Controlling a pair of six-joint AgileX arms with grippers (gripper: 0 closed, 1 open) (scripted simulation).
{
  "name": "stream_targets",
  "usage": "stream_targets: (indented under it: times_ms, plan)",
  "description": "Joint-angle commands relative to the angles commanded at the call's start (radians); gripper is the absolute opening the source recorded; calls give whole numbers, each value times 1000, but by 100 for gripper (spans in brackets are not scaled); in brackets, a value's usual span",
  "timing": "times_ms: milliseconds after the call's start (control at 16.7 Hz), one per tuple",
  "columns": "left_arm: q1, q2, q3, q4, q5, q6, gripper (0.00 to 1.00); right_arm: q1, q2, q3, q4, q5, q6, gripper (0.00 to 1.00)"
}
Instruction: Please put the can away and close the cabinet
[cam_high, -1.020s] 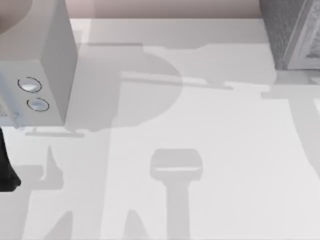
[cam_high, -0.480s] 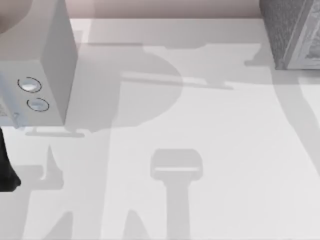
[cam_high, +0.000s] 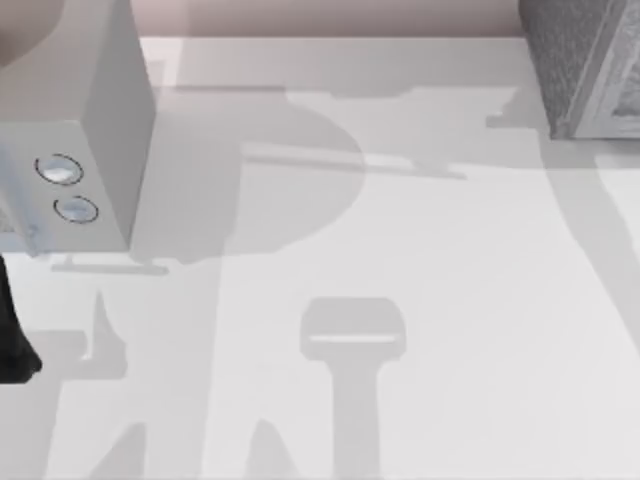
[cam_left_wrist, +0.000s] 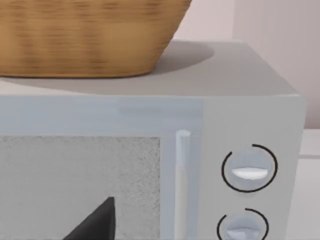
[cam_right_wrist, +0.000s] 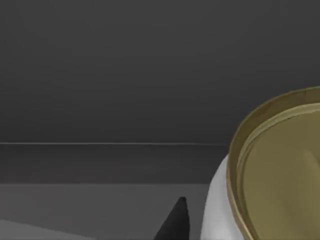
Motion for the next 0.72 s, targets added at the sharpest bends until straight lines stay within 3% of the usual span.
stream_targets:
  times_ms: [240,720]
  plan:
    - [0,0,0,0,0,0,100,-4,158,193,-55,-22,-1,0]
    - [0,0,0,0,0,0,100,-57,581,795,-203,-55,-1,0]
